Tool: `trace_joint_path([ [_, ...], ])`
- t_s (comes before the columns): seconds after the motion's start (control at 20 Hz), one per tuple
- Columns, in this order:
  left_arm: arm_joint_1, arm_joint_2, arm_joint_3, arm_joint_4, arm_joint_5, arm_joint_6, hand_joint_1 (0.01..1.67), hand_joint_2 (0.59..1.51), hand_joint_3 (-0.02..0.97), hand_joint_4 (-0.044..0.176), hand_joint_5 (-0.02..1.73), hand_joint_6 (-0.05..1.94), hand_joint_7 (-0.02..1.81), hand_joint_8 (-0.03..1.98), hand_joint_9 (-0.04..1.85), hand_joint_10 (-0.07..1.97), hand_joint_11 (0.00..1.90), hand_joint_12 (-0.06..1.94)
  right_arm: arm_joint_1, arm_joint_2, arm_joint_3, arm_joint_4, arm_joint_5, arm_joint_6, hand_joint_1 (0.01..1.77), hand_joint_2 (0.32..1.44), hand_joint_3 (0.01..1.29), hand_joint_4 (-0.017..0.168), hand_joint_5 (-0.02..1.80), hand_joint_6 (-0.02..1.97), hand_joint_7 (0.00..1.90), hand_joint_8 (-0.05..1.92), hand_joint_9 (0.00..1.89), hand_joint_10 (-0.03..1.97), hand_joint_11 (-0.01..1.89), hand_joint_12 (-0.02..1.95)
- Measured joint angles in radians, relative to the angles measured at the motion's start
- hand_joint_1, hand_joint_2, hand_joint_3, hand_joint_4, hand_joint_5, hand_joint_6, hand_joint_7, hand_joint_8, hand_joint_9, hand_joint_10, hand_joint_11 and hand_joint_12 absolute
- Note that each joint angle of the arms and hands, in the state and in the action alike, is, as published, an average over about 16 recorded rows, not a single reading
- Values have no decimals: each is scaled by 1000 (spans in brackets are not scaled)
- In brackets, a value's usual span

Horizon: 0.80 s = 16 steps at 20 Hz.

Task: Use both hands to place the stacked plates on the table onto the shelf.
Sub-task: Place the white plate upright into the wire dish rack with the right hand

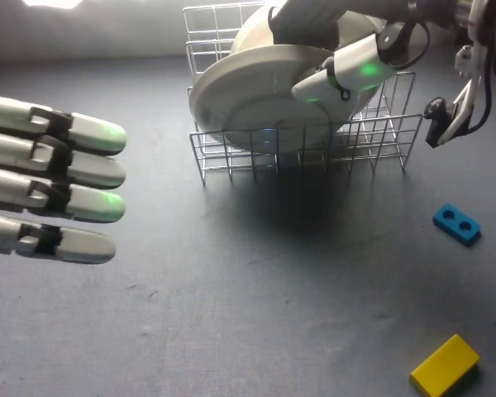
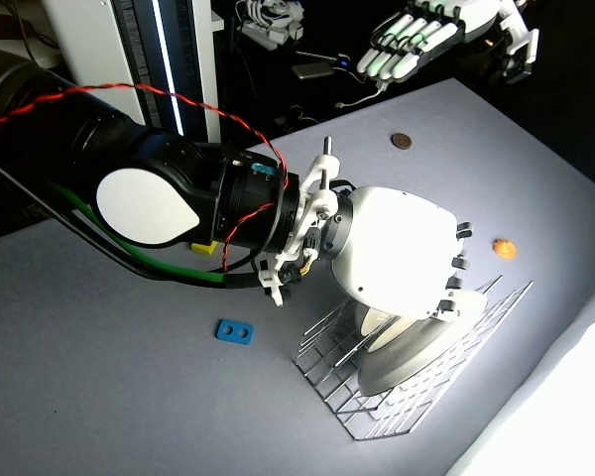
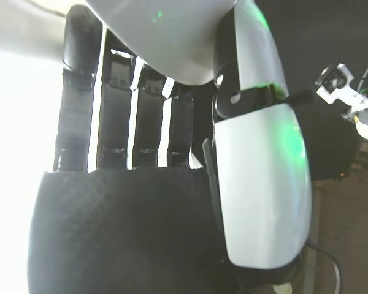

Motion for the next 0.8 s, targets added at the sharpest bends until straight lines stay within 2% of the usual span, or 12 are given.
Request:
trace_joint_path([
  [0.3,-7,0,19,8,-17,-1,22,1129,4,3,198,15,148,4,115,8,27,103,-14,-5,6,0,20,-11,1162,1033,11,-2,851,1022,973,624,899,564,604,1430],
  [0.65,-10,-13,32,32,-26,6,21,1129,4,3,196,14,145,4,109,7,26,107,-18,0,0,-3,43,-13,1136,1045,11,-9,819,632,953,194,803,459,459,1389],
  [0.8,-14,-19,36,41,-28,6,22,1129,5,3,192,14,144,3,106,7,26,104,-18,9,-10,-6,61,-18,1127,1043,11,-9,796,455,925,71,752,409,375,1372],
])
